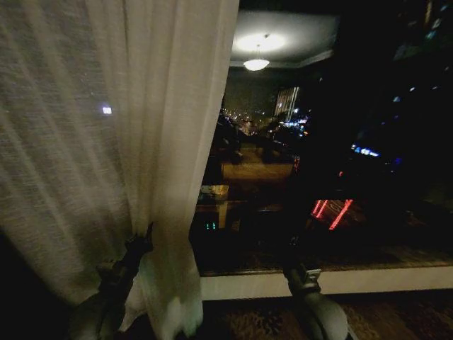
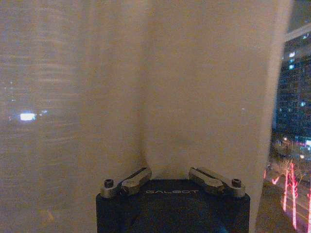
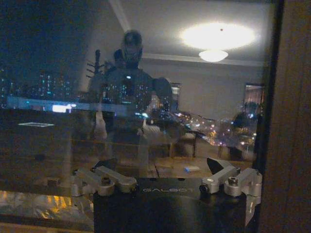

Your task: Open the curtains by pulling them apart, changing their state from closed to fully open.

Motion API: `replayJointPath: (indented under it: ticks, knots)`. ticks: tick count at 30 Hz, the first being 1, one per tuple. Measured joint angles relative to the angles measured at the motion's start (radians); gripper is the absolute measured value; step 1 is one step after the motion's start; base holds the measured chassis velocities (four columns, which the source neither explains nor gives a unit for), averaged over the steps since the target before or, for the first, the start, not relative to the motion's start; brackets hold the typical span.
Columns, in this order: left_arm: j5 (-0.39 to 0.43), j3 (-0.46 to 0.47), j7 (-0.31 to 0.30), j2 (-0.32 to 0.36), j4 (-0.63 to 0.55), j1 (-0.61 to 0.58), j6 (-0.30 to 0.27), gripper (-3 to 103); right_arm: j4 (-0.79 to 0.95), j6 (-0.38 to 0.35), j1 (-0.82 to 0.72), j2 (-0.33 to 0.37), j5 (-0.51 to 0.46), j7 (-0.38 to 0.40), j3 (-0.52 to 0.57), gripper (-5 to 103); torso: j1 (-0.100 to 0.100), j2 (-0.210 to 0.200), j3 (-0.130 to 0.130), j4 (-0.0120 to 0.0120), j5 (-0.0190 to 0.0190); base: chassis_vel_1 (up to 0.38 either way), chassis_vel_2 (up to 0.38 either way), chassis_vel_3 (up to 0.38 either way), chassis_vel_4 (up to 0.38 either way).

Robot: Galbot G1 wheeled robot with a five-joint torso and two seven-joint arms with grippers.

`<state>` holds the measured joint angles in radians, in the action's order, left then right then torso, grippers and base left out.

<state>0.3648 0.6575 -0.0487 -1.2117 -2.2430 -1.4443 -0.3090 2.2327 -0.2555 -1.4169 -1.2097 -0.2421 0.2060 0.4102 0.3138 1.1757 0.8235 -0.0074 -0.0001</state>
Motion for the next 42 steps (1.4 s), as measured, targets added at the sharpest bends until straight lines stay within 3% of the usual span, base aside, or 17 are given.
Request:
replayJointPath:
  ticks: [3, 12, 22, 42]
  knots:
    - [0.000, 0.001, 0.001, -0.002, -0.007, -0.005, 0.000, 0, 0.000, 0.000, -0.002, 0.000, 0.001, 0.000, -0.001, 100, 0.000, 0.000, 0.000, -0.0006, 0.0013, -0.015, -0.018, 0.014, 0.023]
    - [-0.002, 0.012, 0.001, -0.008, -0.021, -0.023, 0.000, 0, 0.001, -0.001, -0.006, 0.000, 0.022, 0.000, -0.001, 100, 0.000, 0.000, 0.000, -0.0002, -0.0005, -0.021, -0.020, 0.021, 0.025]
    - [-0.004, 0.015, 0.002, -0.013, -0.029, -0.030, 0.001, 0, 0.005, -0.003, -0.008, 0.001, 0.023, 0.001, 0.002, 100, 0.000, 0.000, 0.000, -0.0003, 0.0005, 0.000, 0.000, 0.000, 0.000]
    - [-0.027, 0.007, 0.002, -0.034, -0.039, -0.046, 0.004, 0, -0.011, 0.032, -0.011, 0.006, 0.017, 0.003, 0.022, 100, 0.000, 0.000, 0.000, -0.0002, 0.0000, 0.115, 0.114, -0.117, -0.113]
